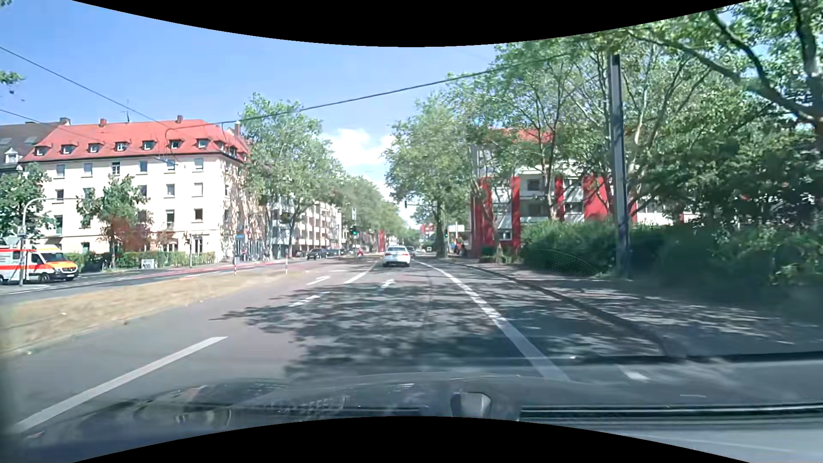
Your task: Follow the waypoints while adhering to traffic rules and regulations
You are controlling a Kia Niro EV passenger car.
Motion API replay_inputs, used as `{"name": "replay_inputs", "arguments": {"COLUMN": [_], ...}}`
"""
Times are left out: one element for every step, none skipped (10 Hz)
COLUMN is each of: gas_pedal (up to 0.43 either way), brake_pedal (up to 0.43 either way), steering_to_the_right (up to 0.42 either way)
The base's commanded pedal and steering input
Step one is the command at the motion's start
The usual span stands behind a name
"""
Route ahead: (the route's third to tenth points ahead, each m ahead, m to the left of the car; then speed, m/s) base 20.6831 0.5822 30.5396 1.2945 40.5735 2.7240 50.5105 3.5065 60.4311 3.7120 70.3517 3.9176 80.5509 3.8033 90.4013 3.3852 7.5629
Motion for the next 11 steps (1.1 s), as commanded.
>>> {"name": "replay_inputs", "arguments": {"gas_pedal": [0.000, 0.000, 0.000, 0.000, 0.000, 0.000, 0.000, 0.138, 0.138, 0.138, 0.138], "brake_pedal": [0.000, 0.000, 0.000, 0.000, 0.000, 0.000, 0.000, 0.000, 0.000, 0.000, 0.000], "steering_to_the_right": [-0.029, -0.029, -0.029, -0.029, -0.029, -0.029, -0.029, -0.028, -0.028, -0.029, -0.029]}}
